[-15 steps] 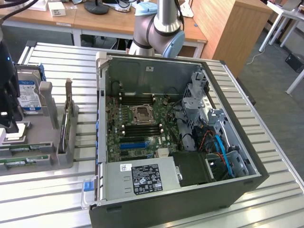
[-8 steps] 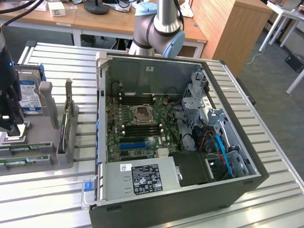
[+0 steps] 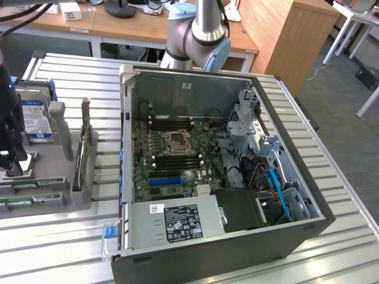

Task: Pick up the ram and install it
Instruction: 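Pick up the ram and move it above insertion slot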

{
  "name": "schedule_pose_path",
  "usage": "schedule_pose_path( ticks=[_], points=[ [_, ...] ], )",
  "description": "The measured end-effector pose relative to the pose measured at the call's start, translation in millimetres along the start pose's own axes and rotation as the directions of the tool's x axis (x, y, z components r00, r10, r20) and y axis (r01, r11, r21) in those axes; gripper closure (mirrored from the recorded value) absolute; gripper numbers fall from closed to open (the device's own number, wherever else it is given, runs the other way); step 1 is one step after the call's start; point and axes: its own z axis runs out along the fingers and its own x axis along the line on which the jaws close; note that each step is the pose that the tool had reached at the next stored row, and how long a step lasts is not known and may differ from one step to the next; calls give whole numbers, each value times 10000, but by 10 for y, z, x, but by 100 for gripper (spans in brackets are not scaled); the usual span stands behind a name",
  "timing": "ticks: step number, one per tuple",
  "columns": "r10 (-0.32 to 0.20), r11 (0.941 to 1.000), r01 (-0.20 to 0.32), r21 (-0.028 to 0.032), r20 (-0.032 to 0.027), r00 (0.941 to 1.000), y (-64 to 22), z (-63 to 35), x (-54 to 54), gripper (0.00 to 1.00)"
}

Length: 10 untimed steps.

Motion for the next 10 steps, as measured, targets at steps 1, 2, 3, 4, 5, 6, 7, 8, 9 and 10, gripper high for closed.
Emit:
schedule_pose_path(
  ticks=[1,2,3,4,5,6,7,8,9,10],
  points=[
    [0,10000,0,0,0,10000,1,0,23,64],
    [0,10000,0,0,0,10000,2,0,42,64],
    [-1,10000,1,0,0,10000,2,0,51,64],
    [-1,10000,1,0,1,10000,2,0,51,64],
    [1,10000,-1,0,1,10000,2,0,51,64],
    [1,10000,-1,0,1,10000,2,0,51,64],
    [1,10000,-1,0,1,10000,2,0,51,64],
    [1,10000,-1,1,2,10000,2,6,51,64],
    [1,10000,-1,0,2,10000,2,19,52,64],
    [1,10000,-1,1,2,10000,1,38,52,64]
  ],
)
